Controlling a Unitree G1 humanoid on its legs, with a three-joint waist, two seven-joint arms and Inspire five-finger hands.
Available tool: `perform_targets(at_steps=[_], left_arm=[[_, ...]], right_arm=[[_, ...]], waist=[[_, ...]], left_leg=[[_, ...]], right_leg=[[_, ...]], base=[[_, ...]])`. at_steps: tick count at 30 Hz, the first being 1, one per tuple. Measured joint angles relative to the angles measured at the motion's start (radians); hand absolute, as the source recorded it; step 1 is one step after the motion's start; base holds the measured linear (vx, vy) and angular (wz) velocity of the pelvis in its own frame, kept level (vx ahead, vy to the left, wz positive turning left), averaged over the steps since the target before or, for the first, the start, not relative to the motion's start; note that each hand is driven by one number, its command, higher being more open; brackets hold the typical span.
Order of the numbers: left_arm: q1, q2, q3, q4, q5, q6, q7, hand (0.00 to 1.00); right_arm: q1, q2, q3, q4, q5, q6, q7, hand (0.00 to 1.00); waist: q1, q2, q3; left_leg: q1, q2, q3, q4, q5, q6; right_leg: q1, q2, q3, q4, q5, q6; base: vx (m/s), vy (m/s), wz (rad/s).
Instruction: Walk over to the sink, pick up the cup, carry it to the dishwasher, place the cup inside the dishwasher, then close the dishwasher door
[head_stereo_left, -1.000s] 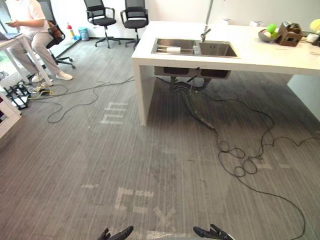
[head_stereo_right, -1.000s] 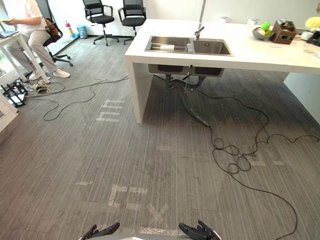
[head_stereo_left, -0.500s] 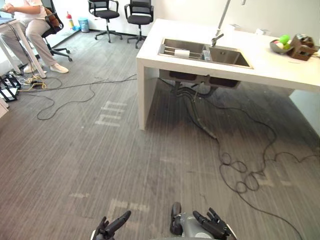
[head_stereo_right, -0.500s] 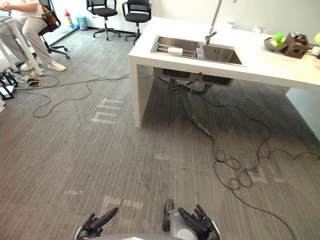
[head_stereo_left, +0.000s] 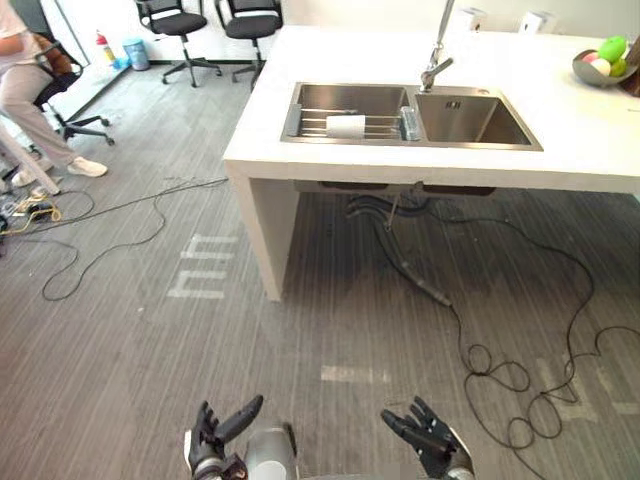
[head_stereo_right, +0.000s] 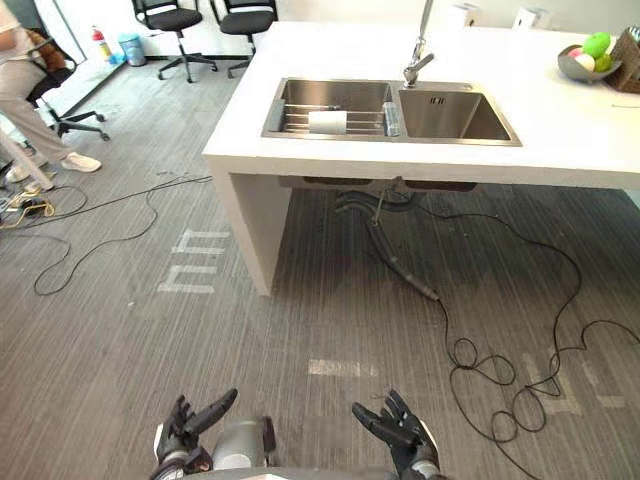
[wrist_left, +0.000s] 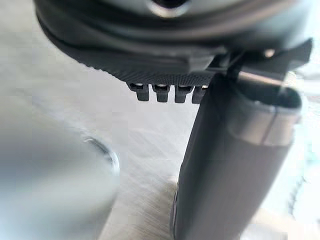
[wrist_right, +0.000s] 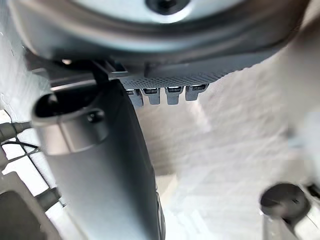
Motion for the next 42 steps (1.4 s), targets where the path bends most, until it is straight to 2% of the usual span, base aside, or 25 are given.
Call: perform_targets(at_steps=[1, 2, 4, 6, 7, 8, 10, 11, 12, 13, 15, 18, 20, 21, 22, 24, 25, 28, 30, 32, 34, 35, 37, 39, 42], left_arm=[[0.015, 0.001, -0.030, -0.032, 0.024, -0.023, 0.028, 1.00], [0.036, 0.002, -0.084, -0.097, 0.078, -0.060, 0.092, 1.00], [0.020, 0.017, -0.144, -0.188, 0.141, -0.080, 0.195, 1.00], [-0.006, 0.033, -0.213, -0.350, 0.194, -0.085, 0.266, 1.00], [-0.004, 0.041, -0.233, -0.396, 0.200, -0.086, 0.274, 1.00], [-0.004, 0.055, -0.261, -0.476, 0.214, -0.087, 0.287, 1.00], [-0.017, 0.080, -0.273, -0.584, 0.263, -0.090, 0.314, 1.00], [-0.031, 0.099, -0.284, -0.651, 0.291, -0.092, 0.339, 1.00], [-0.038, 0.112, -0.285, -0.698, 0.301, -0.093, 0.357, 1.00], [-0.044, 0.118, -0.285, -0.761, 0.322, -0.092, 0.394, 1.00], [-0.059, 0.119, -0.290, -0.857, 0.382, -0.099, 0.462, 1.00], [-0.130, 0.146, -0.297, -0.875, 0.481, -0.103, 0.547, 1.00], [-0.155, 0.174, -0.304, -0.901, 0.506, -0.105, 0.575, 1.00], [-0.153, 0.181, -0.307, -0.916, 0.506, -0.110, 0.579, 1.00], [-0.138, 0.178, -0.307, -0.941, 0.507, -0.114, 0.576, 1.00], [-0.084, 0.101, -0.312, -0.960, 0.506, -0.121, 0.564, 1.00], [-0.078, 0.081, -0.321, -0.971, 0.507, -0.122, 0.557, 1.00], [-0.081, 0.061, -0.380, -0.994, 0.511, -0.129, 0.468, 1.00], [-0.082, 0.068, -0.429, -0.994, 0.513, -0.121, 0.389, 1.00], [-0.090, 0.083, -0.480, -0.994, 0.522, -0.115, 0.333, 1.00], [-0.111, 0.115, -0.526, -0.991, 0.530, -0.101, 0.263, 1.00], [-0.146, 0.150, -0.549, -0.965, 0.547, -0.083, 0.210, 1.00], [-0.206, 0.210, -0.595, -0.920, 0.593, -0.015, 0.136, 1.00], [-0.259, 0.298, -0.649, -0.874, 0.632, 0.074, 0.050, 1.00], [-0.302, 0.390, -0.657, -0.857, 0.643, 0.147, -0.052, 1.00]], right_arm=[[0.003, -0.001, 0.004, 0.000, 0.001, -0.009, 0.007, 1.00], [-0.004, 0.003, 0.024, 0.006, 0.003, -0.013, 0.007, 1.00], [-0.042, 0.014, 0.038, 0.038, 0.000, -0.014, 0.005, 1.00], [-0.060, 0.022, 0.048, 0.086, -0.002, -0.014, -0.011, 1.00], [-0.057, 0.024, 0.046, 0.100, -0.002, -0.014, -0.017, 1.00], [-0.055, 0.028, 0.029, 0.114, -0.002, -0.017, -0.030, 1.00], [-0.056, 0.036, 0.001, 0.128, 0.003, -0.030, -0.043, 1.00], [-0.057, 0.045, -0.017, 0.128, 0.005, -0.051, -0.051, 1.00], [-0.057, 0.046, -0.018, 0.126, 0.005, -0.067, -0.054, 1.00], [-0.057, 0.040, -0.018, 0.115, 0.004, -0.088, -0.053, 1.00], [-0.057, 0.036, -0.024, 0.104, 0.003, -0.115, -0.051, 1.00], [-0.067, 0.048, -0.065, 0.105, 0.003, -0.140, -0.042, 1.00], [-0.066, 0.059, -0.088, 0.107, -0.003, -0.146, -0.035, 1.00], [-0.057, 0.062, -0.091, 0.112, -0.004, -0.146, -0.036, 1.00], [-0.026, 0.066, -0.080, 0.114, -0.003, -0.145, -0.038, 1.00], [-0.019, 0.005, -0.075, 0.112, -0.003, -0.136, -0.038, 1.00], [-0.019, -0.011, -0.067, 0.111, -0.004, -0.128, -0.039, 1.00], [-0.016, -0.028, -0.054, 0.111, -0.003, -0.067, -0.039, 1.00], [0.006, -0.031, -0.055, 0.111, -0.007, -0.033, -0.032, 1.00], [0.039, -0.032, -0.057, 0.114, -0.016, -0.011, -0.024, 1.00], [0.048, -0.040, -0.067, 0.141, -0.024, 0.002, -0.018, 1.00], [0.038, -0.049, -0.082, 0.160, -0.025, 0.006, -0.005, 1.00], [0.021, -0.063, -0.097, 0.172, -0.034, 0.012, 0.013, 1.00], [0.007, -0.067, -0.102, 0.171, -0.041, 0.019, 0.027, 1.00], [0.012, -0.064, -0.127, 0.172, -0.045, 0.030, 0.035, 1.00]], waist=[[0.004, 0.002, -0.001], [0.028, 0.000, -0.004], [0.025, -0.017, -0.005], [-0.002, -0.044, -0.018], [-0.002, -0.054, -0.023], [-0.003, -0.062, -0.029], [-0.008, -0.063, -0.030], [-0.010, -0.066, -0.034], [-0.013, -0.066, -0.035], [-0.019, -0.064, -0.034], [-0.023, -0.062, -0.036], [-0.035, -0.054, -0.034], [-0.050, -0.052, -0.033], [-0.053, -0.056, -0.036], [-0.054, -0.076, -0.049], [-0.057, 0.014, -0.074], [-0.055, 0.028, -0.082], [-0.057, 0.032, -0.091], [-0.062, 0.031, -0.097], [-0.070, 0.022, -0.103], [-0.069, 0.021, -0.116], [-0.069, 0.022, -0.117], [-0.075, 0.038, -0.124], [-0.092, 0.053, -0.142], [-0.118, 0.056, -0.139]], left_leg=[[0.004, -0.013, -0.004, -0.121, 0.042, -0.009], [0.011, -0.027, -0.023, -0.142, 0.170, -0.007], [-0.014, -0.062, -0.077, -0.092, 0.186, 0.000], [-0.007, -0.119, -0.101, -0.089, 0.158, 0.067], [0.008, -0.135, -0.100, -0.089, 0.148, 0.078], [0.048, -0.153, -0.095, -0.084, 0.114, 0.088], [0.126, -0.170, -0.095, -0.090, 0.062, 0.095], [0.196, -0.182, -0.096, -0.127, 0.040, 0.099], [0.248, -0.192, -0.094, -0.161, 0.032, 0.096], [0.326, -0.196, -0.091, -0.210, 0.024, 0.090], [0.450, -0.178, -0.082, -0.299, 0.018, 0.074], [0.530, -0.127, -0.096, -0.327, -0.007, 0.030], [0.565, -0.078, -0.110, -0.322, -0.047, -0.019], [0.575, -0.069, -0.120, -0.305, -0.080, -0.044], [0.587, -0.067, -0.137, -0.264, -0.134, -0.076], [0.581, 0.017, -0.140, -0.209, -0.174, -0.110], [0.581, 0.031, -0.138, -0.205, -0.171, -0.113], [0.584, 0.068, -0.138, -0.197, -0.109, -0.125], [0.532, 0.098, -0.105, -0.103, -0.030, -0.112], [0.477, 0.136, -0.042, -0.023, -0.015, -0.103], [0.452, 0.118, 0.014, -0.079, -0.060, -0.098], [0.454, 0.075, 0.011, -0.203, -0.049, -0.088], [0.442, 0.039, 0.012, -0.343, 0.068, -0.075], [0.457, 0.026, 0.020, -0.396, 0.081, -0.090], [0.453, 0.001, 0.041, -0.434, 0.099, -0.073]], right_leg=[[0.019, -0.008, 0.017, -0.004, -0.022, 0.001], [0.046, -0.026, 0.076, -0.007, -0.065, 0.003], [0.022, -0.044, 0.138, 0.033, -0.055, -0.009], [-0.025, -0.071, 0.168, 0.155, -0.011, 0.026], [-0.026, -0.082, 0.170, 0.185, 0.002, 0.038], [-0.035, -0.092, 0.167, 0.267, 0.041, 0.077], [-0.103, -0.099, 0.155, 0.494, 0.159, 0.224], [-0.183, -0.111, 0.142, 0.690, 0.287, 0.297], [-0.251, -0.141, 0.101, 0.839, 0.287, 0.286], [-0.332, -0.192, 0.009, 0.976, 0.242, 0.210], [-0.444, -0.232, -0.114, 1.008, 0.127, 0.115], [-0.540, -0.213, -0.208, 0.760, 0.034, 0.083], [-0.562, -0.171, -0.189, 0.460, 0.059, 0.067], [-0.562, -0.152, -0.134, 0.342, 0.117, 0.054], [-0.569, -0.150, -0.053, 0.290, 0.258, 0.099], [-0.574, -0.083, -0.062, 0.360, 0.179, 0.083], [-0.580, -0.074, -0.068, 0.378, 0.157, 0.074], [-0.576, -0.062, -0.109, 0.432, 0.072, 0.042], [-0.512, -0.063, -0.153, 0.370, 0.063, 0.033], [-0.442, -0.068, -0.207, 0.292, 0.073, 0.021], [-0.392, -0.072, -0.239, 0.218, 0.097, 0.017], [-0.358, -0.076, -0.250, 0.173, 0.116, 0.023], [-0.340, -0.062, -0.254, 0.135, 0.137, 0.033], [-0.336, -0.053, -0.231, 0.072, 0.182, 0.046], [-0.333, -0.056, -0.216, -0.006, 0.240, 0.061]], base=[[0.56, 0.278, -0.85], [0.57, 0.349, -0.85], [0.54, 0.381, -0.44], [0.62, 0.394, 0.39], [0.61, 0.286, 0.32], [0.50, 0.181, 0.08], [0.42, 0.149, 0.04], [0.32, 0.108, -0.01], [0.49, 0.144, -0.06], [0.40, 0.082, -0.13], [0.48, 0.019, -0.18], [0.40, -0.133, 0.10], [0.45, -0.277, 0.31], [0.44, -0.324, 0.37], [0.38, -0.295, 0.20], [0.43, -0.292, 0.03], [0.47, -0.312, 0.15], [0.33, -0.264, 0.22], [0.25, -0.250, 0.49], [0.20, -0.199, 0.78], [0.13, -0.111, 0.53], [0.06, -0.011, 0.25], [0.04, 0.026, 0.04], [0.01, 0.083, -0.25], [-0.03, 0.087, -0.16]])
